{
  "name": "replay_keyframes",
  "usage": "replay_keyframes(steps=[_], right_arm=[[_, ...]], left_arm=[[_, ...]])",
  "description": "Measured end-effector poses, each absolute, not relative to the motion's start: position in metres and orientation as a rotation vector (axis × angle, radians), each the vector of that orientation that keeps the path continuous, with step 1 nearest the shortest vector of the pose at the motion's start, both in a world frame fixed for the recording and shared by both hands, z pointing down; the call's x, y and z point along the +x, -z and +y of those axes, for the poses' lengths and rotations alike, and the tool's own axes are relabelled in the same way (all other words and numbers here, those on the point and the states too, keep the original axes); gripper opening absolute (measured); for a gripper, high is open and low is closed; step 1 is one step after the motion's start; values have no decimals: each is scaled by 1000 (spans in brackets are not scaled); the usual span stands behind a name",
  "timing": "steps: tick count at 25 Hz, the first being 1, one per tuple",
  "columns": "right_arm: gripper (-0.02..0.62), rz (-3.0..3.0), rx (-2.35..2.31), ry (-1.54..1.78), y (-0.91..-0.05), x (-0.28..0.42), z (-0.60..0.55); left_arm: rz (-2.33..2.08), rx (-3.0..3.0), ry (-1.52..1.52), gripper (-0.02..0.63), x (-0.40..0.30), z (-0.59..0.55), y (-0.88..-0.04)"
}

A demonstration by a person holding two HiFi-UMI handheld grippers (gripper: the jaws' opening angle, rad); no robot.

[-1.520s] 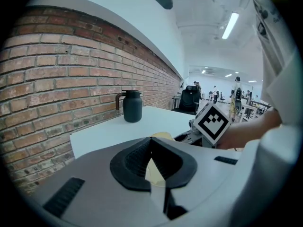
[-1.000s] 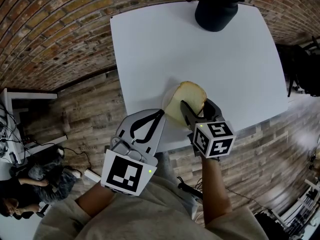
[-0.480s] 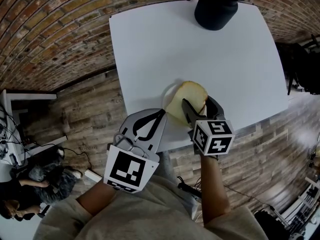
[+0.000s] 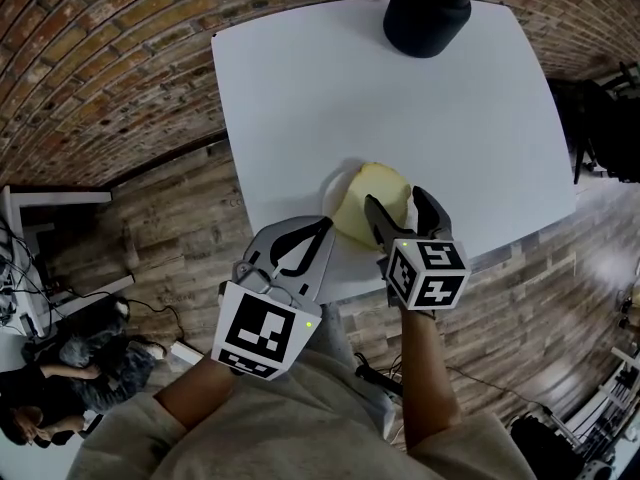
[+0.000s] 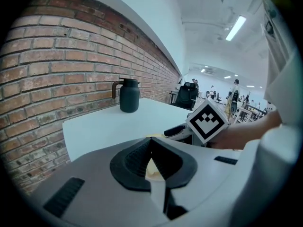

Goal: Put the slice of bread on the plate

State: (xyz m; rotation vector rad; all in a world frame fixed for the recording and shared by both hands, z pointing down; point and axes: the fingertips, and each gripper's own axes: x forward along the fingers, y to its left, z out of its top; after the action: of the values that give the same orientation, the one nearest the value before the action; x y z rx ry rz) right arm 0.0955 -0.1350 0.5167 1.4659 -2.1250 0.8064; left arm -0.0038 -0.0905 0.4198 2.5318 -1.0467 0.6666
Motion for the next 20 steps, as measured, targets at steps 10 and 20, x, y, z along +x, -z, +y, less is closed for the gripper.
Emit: replay_keyframes(steps=[10,20], right_arm=[[344,-2156,1550,-762,-489,99,-133],[211,-2175,1592,-828,-471,100,-117]], left_arm=[[-994,2561,-648,9,9,-91,-416],[-911,2598,-587,9,28,-83,-406]])
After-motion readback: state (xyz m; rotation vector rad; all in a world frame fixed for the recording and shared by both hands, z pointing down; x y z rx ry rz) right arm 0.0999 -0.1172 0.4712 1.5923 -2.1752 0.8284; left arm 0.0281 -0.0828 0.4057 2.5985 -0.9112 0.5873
